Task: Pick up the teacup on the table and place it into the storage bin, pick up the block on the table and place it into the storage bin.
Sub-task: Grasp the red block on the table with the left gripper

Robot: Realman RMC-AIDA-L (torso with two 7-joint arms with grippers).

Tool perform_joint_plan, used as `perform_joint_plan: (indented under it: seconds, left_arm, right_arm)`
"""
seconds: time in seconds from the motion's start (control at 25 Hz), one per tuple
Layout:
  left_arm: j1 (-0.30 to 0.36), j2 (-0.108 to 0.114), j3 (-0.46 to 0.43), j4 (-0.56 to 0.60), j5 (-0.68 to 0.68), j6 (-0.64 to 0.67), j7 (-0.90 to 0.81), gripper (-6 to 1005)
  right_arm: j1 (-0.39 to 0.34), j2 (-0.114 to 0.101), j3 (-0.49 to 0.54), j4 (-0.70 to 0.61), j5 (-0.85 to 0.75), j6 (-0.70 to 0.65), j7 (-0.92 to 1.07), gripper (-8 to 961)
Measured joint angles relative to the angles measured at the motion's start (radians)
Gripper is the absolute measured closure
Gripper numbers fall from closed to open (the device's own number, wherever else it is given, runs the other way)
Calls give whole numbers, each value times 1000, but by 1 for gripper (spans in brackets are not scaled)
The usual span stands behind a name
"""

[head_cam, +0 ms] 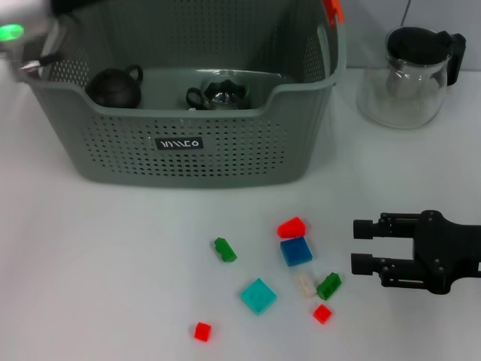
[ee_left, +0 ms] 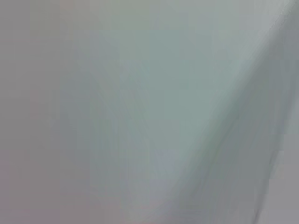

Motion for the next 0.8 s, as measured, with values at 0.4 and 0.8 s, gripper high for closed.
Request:
perform_joint_plan:
  seconds: [0.4,0.8]
  left_arm:
    - [218,-23,-297,-100,-36,682,503,251]
    - [298,-56,-201,-254,418,628,849,313]
  right_arm:
    - [6,0,8,0,0,1,0,299]
    - [10,2,9,1,1,4,4,299]
